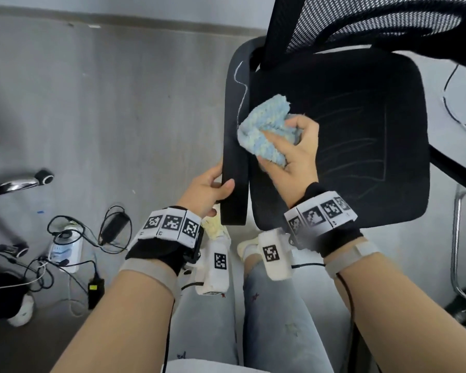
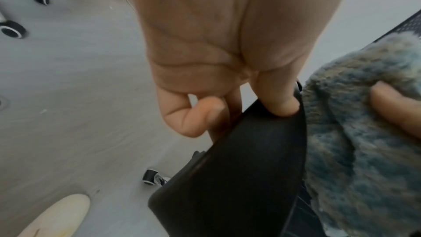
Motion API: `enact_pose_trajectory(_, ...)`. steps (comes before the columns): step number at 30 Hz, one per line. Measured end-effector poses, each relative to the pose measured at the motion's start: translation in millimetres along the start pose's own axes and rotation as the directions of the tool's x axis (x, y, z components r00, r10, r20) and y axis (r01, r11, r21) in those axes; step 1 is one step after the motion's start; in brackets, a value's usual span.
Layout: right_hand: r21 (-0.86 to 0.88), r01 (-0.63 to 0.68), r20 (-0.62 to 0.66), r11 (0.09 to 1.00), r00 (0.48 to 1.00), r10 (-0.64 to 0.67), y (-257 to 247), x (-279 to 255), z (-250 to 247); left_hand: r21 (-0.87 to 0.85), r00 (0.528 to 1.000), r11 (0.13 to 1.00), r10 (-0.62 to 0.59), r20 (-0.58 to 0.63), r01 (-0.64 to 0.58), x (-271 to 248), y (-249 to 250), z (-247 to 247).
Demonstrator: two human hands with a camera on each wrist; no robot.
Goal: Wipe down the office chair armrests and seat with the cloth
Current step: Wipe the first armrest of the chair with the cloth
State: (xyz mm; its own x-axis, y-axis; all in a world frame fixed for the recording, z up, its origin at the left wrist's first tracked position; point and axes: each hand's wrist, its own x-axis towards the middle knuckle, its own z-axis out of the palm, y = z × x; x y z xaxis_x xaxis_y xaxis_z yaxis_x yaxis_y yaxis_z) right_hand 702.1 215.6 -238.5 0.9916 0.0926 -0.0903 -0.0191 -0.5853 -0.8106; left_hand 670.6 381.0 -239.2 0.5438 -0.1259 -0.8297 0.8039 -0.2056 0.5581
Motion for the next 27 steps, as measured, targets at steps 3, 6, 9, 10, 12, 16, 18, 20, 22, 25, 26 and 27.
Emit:
enact_pose_trajectory(3,-0.045,0.126,0.16,0.991,0.98,-0.118,-4.3,-9.0,11.2,0.011,0.999,0.999,-0.033,0.011,0.032,-4.0,-1.6,-9.8)
enact_pose_trajectory(6,-0.115,0.187,0.353,0.976,0.926,-0.136,-5.7,-7.3,18.1,0.07,0.998,0.997,-0.045,0.041,0.043,-5.4,4.6,-19.8)
enact_pose_trajectory(9,-0.14,0.171,0.386,0.975,0.916,-0.105,-11.2,10.6,16.6,0.058,0.998,0.996,0.063,0.027,-0.064,1.7,17.7,-25.3)
enact_pose_trajectory(10,-0.153,0.174,0.384,0.973,0.917,-0.104,-14.2,19.1,15.9,0.023,0.995,0.995,0.101,0.0,-0.101,4.8,22.5,-25.8)
enact_pose_trajectory(12,-0.212,0.174,0.368,0.962,0.926,-0.087,-18.8,39.7,16.3,-0.007,0.992,0.992,0.127,-0.023,-0.127,9.7,32.2,-24.5)
enact_pose_trajectory(16,-0.284,-0.001,0.223,0.959,0.972,0.067,-20.9,89.9,22.6,-0.079,0.991,0.989,0.126,0.037,-0.123,15.5,43.5,-23.9)
enact_pose_trajectory(18,-0.284,-0.139,0.17,0.949,0.966,0.193,-22.3,110.3,24.8,-0.096,0.992,0.989,0.119,0.054,-0.113,17.6,47.5,-26.5)
enact_pose_trajectory(20,-0.264,-0.243,0.152,0.933,0.945,0.289,-24.1,115.8,25.3,-0.094,0.992,0.99,0.107,0.064,-0.101,19.3,50.6,-28.8)
enact_pose_trajectory(22,-0.278,-0.257,0.181,0.926,0.932,0.313,-24.7,103.3,24.4,-0.084,0.993,0.992,0.095,0.069,-0.09,20.8,51.9,-29.8)
enact_pose_trajectory(25,-0.354,-0.2,0.273,0.914,0.912,0.305,-23.4,76.8,17.7,-0.079,0.993,0.992,0.106,0.051,-0.101,19.1,51.9,-28.4)
enact_pose_trajectory(26,-0.393,-0.175,0.282,0.903,0.911,0.3,-23.2,74.7,15.1,-0.084,0.991,0.99,0.121,0.052,-0.117,18.4,50.9,-27.4)
enact_pose_trajectory(27,-0.436,-0.156,0.275,0.886,0.915,0.296,-25.0,78.8,12.9,-0.088,0.989,0.987,0.137,0.049,-0.132,17.6,49.8,-26.6)
